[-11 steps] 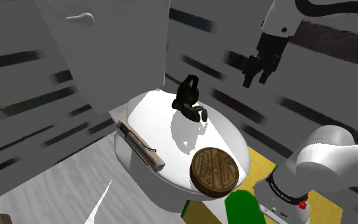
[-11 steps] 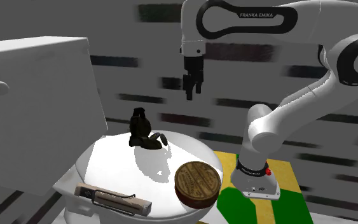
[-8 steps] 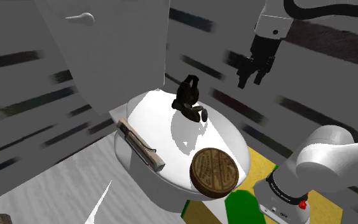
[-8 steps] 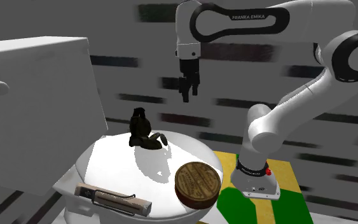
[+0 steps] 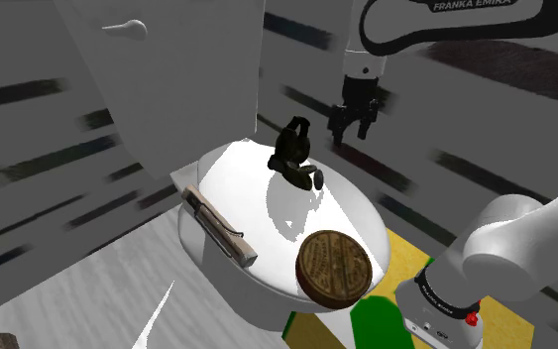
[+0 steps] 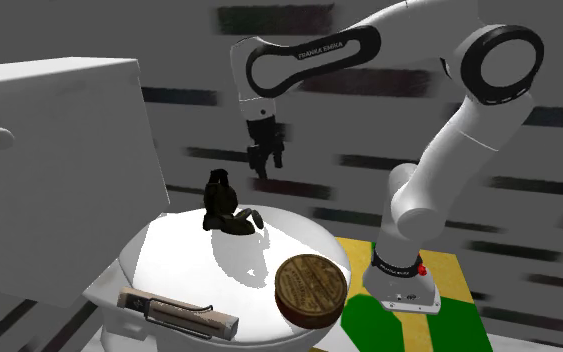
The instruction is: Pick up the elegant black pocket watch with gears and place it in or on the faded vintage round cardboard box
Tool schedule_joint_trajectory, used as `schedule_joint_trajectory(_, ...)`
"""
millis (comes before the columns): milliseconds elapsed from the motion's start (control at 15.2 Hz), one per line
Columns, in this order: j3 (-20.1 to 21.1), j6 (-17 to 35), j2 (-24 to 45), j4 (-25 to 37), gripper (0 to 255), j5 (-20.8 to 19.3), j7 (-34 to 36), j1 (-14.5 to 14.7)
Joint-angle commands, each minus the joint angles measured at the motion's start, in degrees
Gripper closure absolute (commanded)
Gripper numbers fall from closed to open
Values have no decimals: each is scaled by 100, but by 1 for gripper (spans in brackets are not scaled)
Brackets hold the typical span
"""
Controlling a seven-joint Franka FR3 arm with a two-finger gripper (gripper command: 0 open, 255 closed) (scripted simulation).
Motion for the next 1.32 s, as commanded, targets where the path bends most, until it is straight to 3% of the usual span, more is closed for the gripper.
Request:
schedule_joint_trajectory(0,19,131,481,178,0,10,-19,33)
schedule_joint_trajectory(726,147,460,3288,1755,0,40,-77,179)
schedule_joint_trajectory(1254,157,1043,3332,1204,0,59,-89,204)
